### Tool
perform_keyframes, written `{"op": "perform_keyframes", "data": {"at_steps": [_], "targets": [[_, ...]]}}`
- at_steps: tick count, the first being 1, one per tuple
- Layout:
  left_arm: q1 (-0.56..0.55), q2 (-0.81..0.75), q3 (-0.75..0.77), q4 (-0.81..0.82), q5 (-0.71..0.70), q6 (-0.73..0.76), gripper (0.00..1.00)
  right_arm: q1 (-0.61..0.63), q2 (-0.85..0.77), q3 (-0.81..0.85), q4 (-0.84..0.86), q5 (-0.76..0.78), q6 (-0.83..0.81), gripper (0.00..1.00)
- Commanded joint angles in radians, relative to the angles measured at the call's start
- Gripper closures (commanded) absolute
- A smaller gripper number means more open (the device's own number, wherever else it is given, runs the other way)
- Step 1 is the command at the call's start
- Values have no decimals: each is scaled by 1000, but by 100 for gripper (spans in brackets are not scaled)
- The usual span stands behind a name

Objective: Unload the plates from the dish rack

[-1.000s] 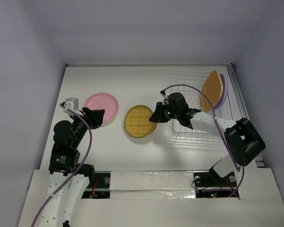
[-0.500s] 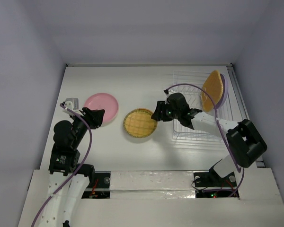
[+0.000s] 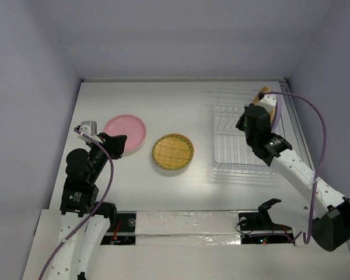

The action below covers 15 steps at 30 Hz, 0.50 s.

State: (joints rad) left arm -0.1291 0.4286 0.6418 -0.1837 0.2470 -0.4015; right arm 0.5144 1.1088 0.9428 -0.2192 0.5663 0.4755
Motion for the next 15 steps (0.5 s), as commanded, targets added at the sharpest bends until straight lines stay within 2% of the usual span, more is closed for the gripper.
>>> {"op": "perform_keyframes", "data": {"at_steps": [1,2,3,4,5,6,9,12,15], "targets": [[5,-11,13,52,9,3,88,-132,-61,-31,-68,117,-31,100],[5,-13,13,52,8,4,91,-161,-73,-57,-63,103,-35,99],[5,-13,13,50,8,4,94,-218,-89,-67,-59,89,-43,85],[5,-13,13,50,9,6,97,-238,-89,-71,-57,60,-47,76],[5,-13,13,50,11,7,97,-253,-86,-78,-57,50,-49,60],[5,-13,13,50,9,7,98,-264,-81,-78,-55,47,-48,54],[-4,-8,15,50,12,9,97,-292,-60,-87,-36,27,-37,49],[-14,-4,16,49,9,9,91,-346,-15,-84,-9,3,-38,43],[-14,-1,16,47,12,9,87,-398,71,-41,7,-26,-52,42]]}}
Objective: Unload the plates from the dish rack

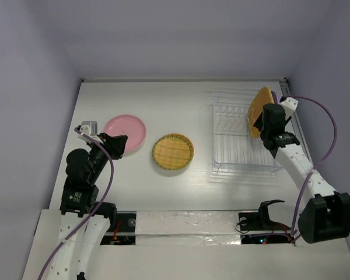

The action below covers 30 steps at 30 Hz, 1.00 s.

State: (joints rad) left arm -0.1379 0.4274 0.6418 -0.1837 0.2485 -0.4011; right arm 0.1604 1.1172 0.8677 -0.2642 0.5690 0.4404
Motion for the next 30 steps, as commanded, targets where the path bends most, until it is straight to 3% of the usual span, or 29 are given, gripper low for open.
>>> {"op": "perform_keyframes", "data": {"at_steps": [1,5,10,11,12,15,18,23,30], "targets": [[-5,1,16,47,9,8,86,-53,84,54,54,-40,-22,42],[-5,2,18,46,9,8,85,-64,145,79,79,-35,-32,44],[-5,4,16,46,8,8,84,-64,191,70,141,-34,-43,56],[-5,2,16,47,8,7,84,-64,196,70,144,-34,-45,59],[-5,2,16,47,9,8,84,-64,199,67,149,-34,-48,71],[-5,5,18,49,9,8,84,-64,179,57,157,-34,-58,88],[-5,4,15,50,14,7,83,-64,138,60,136,-44,-88,95],[-5,1,15,50,14,7,83,-64,60,60,102,-52,-123,100],[-5,4,15,52,17,7,82,-55,-46,96,66,-57,-150,100]]}}
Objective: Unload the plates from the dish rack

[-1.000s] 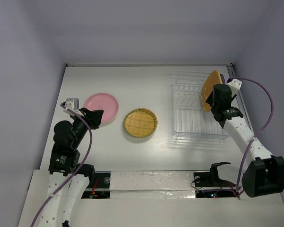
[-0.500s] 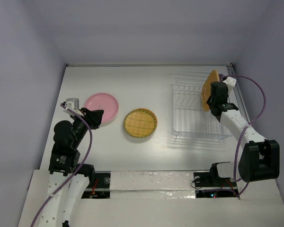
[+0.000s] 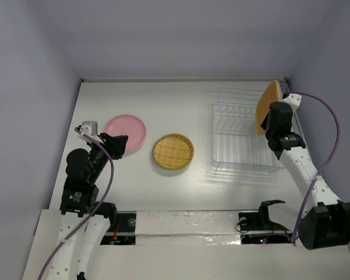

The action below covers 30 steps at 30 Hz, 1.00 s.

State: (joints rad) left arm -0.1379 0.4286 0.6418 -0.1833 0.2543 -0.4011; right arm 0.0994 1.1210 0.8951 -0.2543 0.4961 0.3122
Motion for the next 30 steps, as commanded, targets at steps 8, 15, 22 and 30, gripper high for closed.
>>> {"op": "perform_keyframes", "data": {"at_steps": [8,15,22,30], "targets": [[-5,2,15,51,8,8,82,62,-217,139,-2,-83,-1,100],[-5,2,15,48,0,5,82,222,-245,50,162,-450,163,100],[-5,6,15,45,-9,5,82,348,-48,30,343,-810,260,100],[-5,13,13,47,-7,4,82,441,124,11,420,-1042,277,100]]}}
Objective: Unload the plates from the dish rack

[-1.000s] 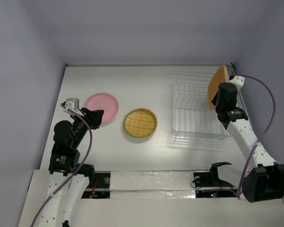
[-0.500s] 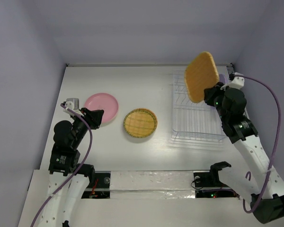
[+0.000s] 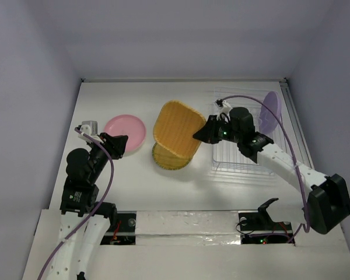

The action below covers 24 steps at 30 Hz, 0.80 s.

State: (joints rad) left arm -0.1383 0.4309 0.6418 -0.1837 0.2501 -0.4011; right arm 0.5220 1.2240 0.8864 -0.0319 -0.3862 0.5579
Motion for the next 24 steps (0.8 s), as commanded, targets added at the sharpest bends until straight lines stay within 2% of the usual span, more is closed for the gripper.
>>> {"op": "perform_keyframes", "data": {"at_steps": [1,5,17,24], "targets": [[-4,12,13,49,-3,4,82,18,44,20,196,-174,28,100],[-4,14,13,47,-6,1,81,18,139,10,243,-258,40,100],[5,14,15,44,-11,1,80,27,295,3,293,-387,68,100],[5,14,15,44,-8,2,80,27,334,11,256,-347,51,97]]}}
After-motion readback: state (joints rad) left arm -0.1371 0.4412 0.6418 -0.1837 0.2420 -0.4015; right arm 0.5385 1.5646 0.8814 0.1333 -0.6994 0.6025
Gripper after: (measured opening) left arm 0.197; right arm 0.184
